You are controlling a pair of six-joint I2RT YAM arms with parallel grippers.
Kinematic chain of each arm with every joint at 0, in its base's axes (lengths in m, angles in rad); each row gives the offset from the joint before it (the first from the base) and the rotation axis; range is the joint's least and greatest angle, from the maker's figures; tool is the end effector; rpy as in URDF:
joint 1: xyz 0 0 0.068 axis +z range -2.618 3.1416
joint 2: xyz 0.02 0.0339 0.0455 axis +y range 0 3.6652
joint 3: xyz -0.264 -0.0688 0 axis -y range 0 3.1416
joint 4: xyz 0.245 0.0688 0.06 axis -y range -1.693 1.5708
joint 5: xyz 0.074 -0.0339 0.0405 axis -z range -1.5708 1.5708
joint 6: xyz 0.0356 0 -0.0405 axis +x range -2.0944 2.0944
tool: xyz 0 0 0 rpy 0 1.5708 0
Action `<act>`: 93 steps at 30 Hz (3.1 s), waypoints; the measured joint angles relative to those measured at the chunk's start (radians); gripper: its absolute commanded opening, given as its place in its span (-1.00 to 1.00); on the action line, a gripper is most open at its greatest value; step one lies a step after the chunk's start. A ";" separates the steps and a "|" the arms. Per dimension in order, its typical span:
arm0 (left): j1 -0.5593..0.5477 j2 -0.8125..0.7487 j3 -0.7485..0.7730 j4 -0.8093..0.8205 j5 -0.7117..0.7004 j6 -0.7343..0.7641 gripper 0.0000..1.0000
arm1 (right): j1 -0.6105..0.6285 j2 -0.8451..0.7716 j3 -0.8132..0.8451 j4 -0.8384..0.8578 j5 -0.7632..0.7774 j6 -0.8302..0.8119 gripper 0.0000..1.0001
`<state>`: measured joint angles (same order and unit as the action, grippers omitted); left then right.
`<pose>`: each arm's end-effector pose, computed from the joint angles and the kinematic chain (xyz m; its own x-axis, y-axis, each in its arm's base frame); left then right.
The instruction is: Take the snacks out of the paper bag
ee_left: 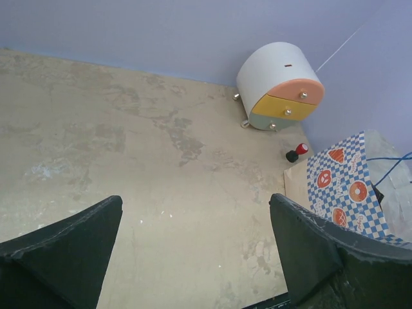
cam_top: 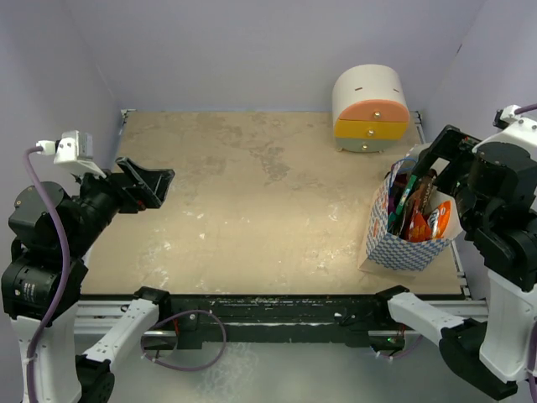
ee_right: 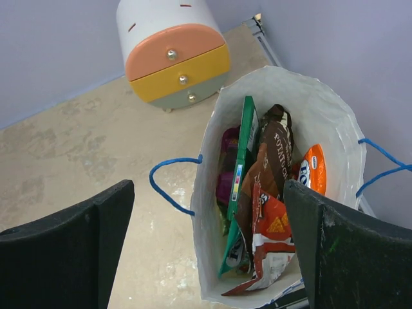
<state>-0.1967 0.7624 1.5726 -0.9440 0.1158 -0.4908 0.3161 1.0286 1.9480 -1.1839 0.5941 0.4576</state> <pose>0.0609 -0.0163 0.5001 -0.2598 -0.4256 -0.8668 0.2086 0.8517 -0.4807 0.0865 0.0073 0.5438 -0.1098 0.3493 -0.9306 0.3394 0.8931 0.2952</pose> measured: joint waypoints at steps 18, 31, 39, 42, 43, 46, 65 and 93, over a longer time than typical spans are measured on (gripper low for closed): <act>0.000 0.029 -0.122 0.046 0.148 -0.165 0.98 | -0.010 0.039 0.034 -0.016 -0.013 -0.004 0.99; 0.000 0.016 -0.157 0.067 0.219 -0.242 0.99 | -0.010 0.049 -0.182 0.050 -0.163 0.180 1.00; 0.000 0.014 -0.156 0.067 0.226 -0.241 0.98 | -0.010 -0.060 -0.455 0.290 -0.257 0.200 0.95; 0.000 0.019 -0.156 0.067 0.237 -0.242 0.98 | -0.010 -0.077 -0.524 0.391 -0.271 0.176 0.74; 0.000 0.021 -0.156 0.067 0.241 -0.242 0.98 | -0.010 -0.079 -0.543 0.419 -0.272 0.167 0.70; 0.000 0.024 -0.156 0.066 0.249 -0.241 0.98 | -0.010 -0.079 -0.592 0.487 -0.282 0.140 0.49; 0.000 0.005 -0.163 0.060 0.260 -0.253 0.98 | -0.012 0.008 -0.595 0.598 -0.646 0.022 -0.86; 0.000 0.006 -0.182 0.065 0.274 -0.299 0.98 | 0.389 0.177 -0.476 0.662 -0.716 0.169 0.72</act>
<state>-0.1967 0.7681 1.3911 -0.8791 0.3897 -0.7902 0.7055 1.2060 1.4715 -0.5220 -0.1223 0.6266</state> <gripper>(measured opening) 0.990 0.681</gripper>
